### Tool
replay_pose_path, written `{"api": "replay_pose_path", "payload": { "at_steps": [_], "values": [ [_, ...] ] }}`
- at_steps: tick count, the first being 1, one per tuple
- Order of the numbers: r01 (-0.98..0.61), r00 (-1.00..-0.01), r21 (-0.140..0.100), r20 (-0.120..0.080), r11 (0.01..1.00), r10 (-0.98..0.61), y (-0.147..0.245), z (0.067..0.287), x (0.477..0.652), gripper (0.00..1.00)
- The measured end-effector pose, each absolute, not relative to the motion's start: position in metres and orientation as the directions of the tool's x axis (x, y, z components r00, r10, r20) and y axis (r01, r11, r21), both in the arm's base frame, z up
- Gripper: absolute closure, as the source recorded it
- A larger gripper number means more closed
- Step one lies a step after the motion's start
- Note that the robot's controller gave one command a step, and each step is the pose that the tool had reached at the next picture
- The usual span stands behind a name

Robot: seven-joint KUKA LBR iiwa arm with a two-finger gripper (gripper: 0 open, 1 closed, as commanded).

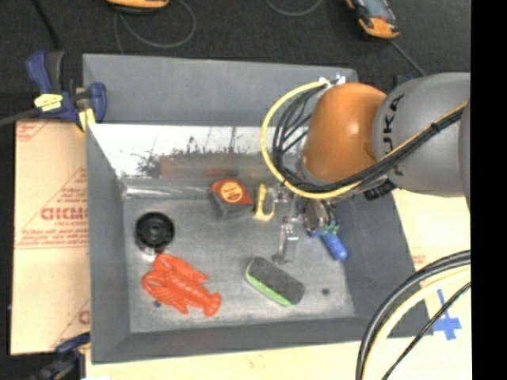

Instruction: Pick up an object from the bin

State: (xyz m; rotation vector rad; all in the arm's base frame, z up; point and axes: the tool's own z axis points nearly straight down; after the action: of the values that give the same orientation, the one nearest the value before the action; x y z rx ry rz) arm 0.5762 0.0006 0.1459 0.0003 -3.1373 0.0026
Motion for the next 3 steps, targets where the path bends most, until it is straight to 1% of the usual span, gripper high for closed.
{"api": "replay_pose_path", "payload": {
  "at_steps": [1,2,3],
  "values": [
    [0.000,-1.000,-0.002,-0.003,1.000,0.000,0.001,0.151,0.578,0.00],
    [-0.041,-0.999,-0.002,-0.009,0.999,-0.041,0.005,0.138,0.566,0.00],
    [-0.041,-0.999,0.001,-0.002,0.999,-0.041,0.005,0.120,0.522,0.00]
  ]
}}
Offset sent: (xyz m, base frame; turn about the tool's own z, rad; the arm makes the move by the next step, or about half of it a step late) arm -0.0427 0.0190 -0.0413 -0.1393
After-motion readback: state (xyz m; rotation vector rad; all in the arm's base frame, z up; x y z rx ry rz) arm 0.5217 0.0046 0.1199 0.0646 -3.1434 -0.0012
